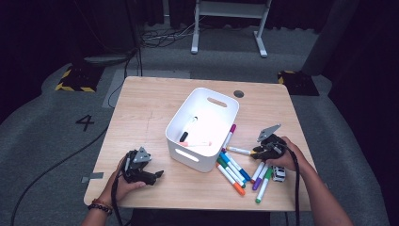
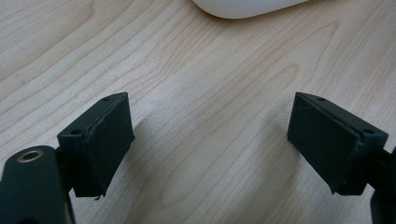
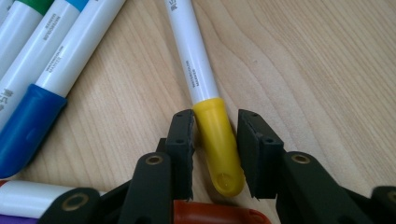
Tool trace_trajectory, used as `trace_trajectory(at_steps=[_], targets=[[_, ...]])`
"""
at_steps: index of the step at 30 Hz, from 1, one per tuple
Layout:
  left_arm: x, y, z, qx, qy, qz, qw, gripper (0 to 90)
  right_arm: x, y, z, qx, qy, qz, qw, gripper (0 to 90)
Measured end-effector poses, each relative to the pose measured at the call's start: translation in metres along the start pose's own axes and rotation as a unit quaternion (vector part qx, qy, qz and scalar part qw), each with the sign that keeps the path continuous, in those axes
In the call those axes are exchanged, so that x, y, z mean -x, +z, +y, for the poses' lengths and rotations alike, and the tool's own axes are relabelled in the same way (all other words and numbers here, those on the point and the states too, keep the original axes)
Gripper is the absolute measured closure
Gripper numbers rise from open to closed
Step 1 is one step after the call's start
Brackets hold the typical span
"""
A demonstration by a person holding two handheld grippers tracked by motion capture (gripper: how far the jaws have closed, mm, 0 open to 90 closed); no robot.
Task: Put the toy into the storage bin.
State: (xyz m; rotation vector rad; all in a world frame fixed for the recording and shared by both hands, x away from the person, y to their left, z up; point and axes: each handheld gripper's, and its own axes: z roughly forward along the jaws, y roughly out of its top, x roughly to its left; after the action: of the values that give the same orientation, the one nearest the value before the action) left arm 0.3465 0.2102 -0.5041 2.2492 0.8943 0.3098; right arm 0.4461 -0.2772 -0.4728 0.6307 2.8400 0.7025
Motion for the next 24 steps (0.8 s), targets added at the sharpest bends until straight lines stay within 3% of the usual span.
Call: trace_trajectory(at_steps=[4, 11, 12, 14, 20, 24], targets=[[0.000, 0.000, 0.000, 0.000, 0.000, 0.000, 1.0000, 14.4, 0.002, 0.000, 0.000, 0.002, -0.008, 0.004, 1.0000, 73.4], [0.000, 0.000, 0.000, 0.000, 0.000, 0.000, 1.0000, 14.4, 0.002, -0.001, 0.002, -0.006, -0.013, -0.009, 0.9999, 74.9], [0.000, 0.000, 0.000, 0.000, 0.001, 0.001, 1.0000, 14.4, 0.002, -0.003, 0.001, -0.002, -0.018, -0.009, 0.9998, 75.0], [0.000, 0.000, 0.000, 0.000, 0.001, 0.001, 1.0000, 14.4, 0.001, -0.006, 0.001, 0.006, -0.004, -0.016, 0.9998, 75.0], [0.000, 0.000, 0.000, 0.000, 0.000, 0.000, 1.0000, 14.4, 0.000, -0.018, 0.001, 0.010, -0.010, -0.029, 0.9995, 75.0], [0.000, 0.000, 0.000, 0.000, 0.000, 0.000, 1.0000, 14.4, 0.000, -0.031, -0.001, 0.041, 0.007, -0.027, 0.9988, 75.1]])
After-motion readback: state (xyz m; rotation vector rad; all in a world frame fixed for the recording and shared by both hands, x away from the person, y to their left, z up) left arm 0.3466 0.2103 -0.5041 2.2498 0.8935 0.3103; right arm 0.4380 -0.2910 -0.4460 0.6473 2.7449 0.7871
